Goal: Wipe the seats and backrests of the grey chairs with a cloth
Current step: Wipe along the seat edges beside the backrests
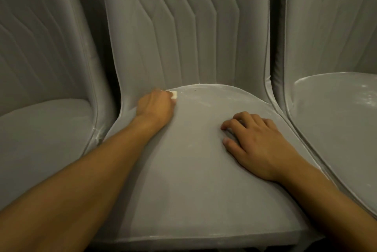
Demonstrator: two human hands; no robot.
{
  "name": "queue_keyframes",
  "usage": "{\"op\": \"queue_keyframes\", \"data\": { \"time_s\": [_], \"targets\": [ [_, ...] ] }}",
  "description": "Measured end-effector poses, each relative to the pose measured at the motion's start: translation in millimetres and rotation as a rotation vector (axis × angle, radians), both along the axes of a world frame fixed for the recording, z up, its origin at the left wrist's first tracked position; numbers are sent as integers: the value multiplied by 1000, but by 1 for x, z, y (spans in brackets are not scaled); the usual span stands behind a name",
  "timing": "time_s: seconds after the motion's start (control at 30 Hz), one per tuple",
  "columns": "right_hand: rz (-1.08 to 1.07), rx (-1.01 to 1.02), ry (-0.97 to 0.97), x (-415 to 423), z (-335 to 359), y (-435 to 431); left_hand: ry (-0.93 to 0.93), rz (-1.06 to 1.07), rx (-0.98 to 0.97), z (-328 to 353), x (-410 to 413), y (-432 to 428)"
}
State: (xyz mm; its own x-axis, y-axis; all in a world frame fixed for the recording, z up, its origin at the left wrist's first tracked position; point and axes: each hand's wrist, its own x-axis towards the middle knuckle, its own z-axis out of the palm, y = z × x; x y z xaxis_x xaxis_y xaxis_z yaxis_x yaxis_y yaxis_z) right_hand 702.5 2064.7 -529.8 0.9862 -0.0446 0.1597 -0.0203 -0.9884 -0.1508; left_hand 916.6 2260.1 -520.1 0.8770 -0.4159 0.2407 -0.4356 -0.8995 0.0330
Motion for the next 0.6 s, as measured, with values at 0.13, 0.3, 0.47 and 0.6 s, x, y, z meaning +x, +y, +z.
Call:
{"op": "queue_keyframes", "data": {
  "time_s": [0.13,0.3,0.47,0.6],
  "targets": [
    [4,30,-4,-3,1,-1,99,-409,-71,5,-35,-50],
    [17,34,-5,-7,1,-1,148,-500,-115,10,-45,-57],
    [10,33,-6,-7,1,2,27,87,104,10,13,-18],
    [6,30,-5,-4,2,3,59,203,67,12,33,-27]
  ]
}}
